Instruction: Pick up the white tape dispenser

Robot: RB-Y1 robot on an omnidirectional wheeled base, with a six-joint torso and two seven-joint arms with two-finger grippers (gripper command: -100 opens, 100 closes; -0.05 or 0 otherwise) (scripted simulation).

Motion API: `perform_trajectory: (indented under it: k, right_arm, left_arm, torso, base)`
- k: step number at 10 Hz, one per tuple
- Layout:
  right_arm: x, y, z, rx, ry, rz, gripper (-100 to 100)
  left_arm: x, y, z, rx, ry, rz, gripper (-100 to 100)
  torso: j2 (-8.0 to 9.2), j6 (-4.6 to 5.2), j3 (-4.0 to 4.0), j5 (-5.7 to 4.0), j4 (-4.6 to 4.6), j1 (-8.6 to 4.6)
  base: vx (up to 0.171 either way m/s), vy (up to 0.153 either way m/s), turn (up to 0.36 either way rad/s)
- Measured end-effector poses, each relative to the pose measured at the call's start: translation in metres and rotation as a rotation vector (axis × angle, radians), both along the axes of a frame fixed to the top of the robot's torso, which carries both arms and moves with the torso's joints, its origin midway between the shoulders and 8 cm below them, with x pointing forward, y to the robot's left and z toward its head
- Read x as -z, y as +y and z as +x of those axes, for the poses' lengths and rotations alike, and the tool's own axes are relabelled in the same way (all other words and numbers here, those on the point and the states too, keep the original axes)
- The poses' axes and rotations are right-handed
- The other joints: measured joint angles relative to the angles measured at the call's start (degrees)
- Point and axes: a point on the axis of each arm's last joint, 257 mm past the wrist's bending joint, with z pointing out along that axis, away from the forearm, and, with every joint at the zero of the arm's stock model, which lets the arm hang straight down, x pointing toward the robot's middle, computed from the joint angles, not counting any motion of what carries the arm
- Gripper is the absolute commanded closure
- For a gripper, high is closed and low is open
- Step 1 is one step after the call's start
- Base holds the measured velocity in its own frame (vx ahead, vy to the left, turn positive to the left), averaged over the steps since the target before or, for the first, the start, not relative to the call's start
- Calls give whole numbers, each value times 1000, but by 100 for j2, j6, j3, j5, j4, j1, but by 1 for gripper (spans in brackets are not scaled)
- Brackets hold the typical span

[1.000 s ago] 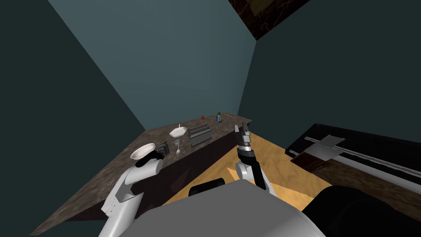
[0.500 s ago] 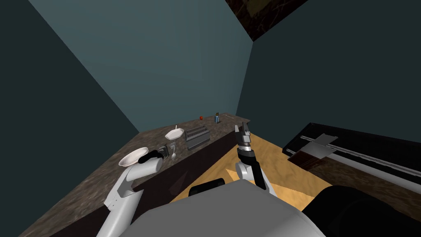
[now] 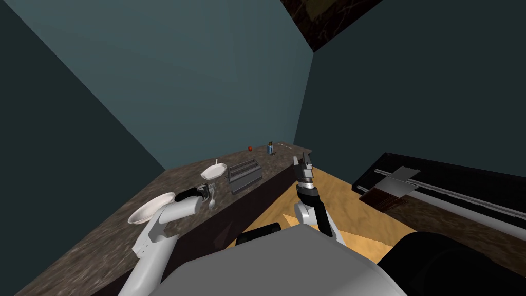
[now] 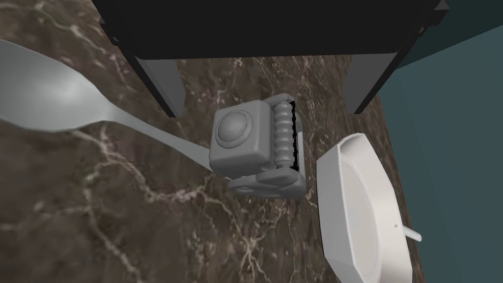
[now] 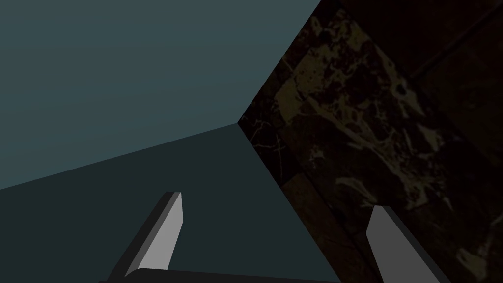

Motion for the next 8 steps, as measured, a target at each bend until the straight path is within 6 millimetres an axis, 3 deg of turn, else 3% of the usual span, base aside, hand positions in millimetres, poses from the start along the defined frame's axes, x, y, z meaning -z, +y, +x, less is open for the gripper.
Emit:
perform_trajectory:
  k: [1,8]
  right_arm:
    - [0,0,0,0,0,0,0]
    - [0,0,0,0,0,0,0]
  left_arm:
    - [0,0,0,0,-1,0,-100]
    - [9,23,20,-102,-6,2,-100]
  torso:
    - [22,0,14,-1,6,-3]
    - [51,8,27,13,8,25]
  base:
    - [-33,17,-195]
    - [-64,46,-136]
